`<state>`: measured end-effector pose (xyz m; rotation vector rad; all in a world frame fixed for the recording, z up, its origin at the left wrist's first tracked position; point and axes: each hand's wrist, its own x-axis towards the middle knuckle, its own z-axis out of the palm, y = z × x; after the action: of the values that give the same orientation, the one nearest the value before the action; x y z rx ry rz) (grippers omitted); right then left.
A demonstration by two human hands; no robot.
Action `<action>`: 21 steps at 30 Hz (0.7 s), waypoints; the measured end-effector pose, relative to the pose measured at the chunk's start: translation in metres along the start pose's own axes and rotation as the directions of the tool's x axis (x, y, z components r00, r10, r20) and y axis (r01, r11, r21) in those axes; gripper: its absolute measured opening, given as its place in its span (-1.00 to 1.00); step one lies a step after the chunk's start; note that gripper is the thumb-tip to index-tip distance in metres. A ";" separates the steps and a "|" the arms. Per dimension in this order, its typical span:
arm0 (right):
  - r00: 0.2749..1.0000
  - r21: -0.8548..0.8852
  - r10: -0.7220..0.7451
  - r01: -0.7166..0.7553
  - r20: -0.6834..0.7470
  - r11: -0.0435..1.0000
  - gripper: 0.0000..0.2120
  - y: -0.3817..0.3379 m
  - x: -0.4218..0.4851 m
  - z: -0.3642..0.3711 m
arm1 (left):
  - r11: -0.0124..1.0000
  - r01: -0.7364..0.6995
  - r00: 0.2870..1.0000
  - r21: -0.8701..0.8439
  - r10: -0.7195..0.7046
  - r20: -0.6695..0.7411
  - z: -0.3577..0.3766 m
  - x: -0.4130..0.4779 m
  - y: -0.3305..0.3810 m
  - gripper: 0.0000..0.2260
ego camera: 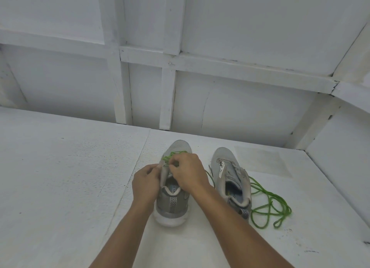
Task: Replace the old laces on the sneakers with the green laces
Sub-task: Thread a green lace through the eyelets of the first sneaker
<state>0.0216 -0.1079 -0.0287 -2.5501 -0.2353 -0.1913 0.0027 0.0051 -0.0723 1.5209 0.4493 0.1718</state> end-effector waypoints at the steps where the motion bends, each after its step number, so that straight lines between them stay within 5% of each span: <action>1: 1.000 -0.010 -0.001 0.001 0.000 1.000 -0.82 -0.001 0.000 0.000 | 1.000 0.000 1.000 0.002 0.000 0.001 0.000 0.000 -0.001 -0.84; 21: 0.982 -0.204 -0.186 0.185 0.017 0.961 -0.85 -0.008 0.004 -0.004 | 0.997 -0.037 0.984 0.064 0.026 0.174 -0.009 0.019 0.003 -0.83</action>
<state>0.0238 -0.1028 -0.0206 -2.7308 -0.4775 -0.3043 0.0169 0.0207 -0.0729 1.5942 0.2953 0.0489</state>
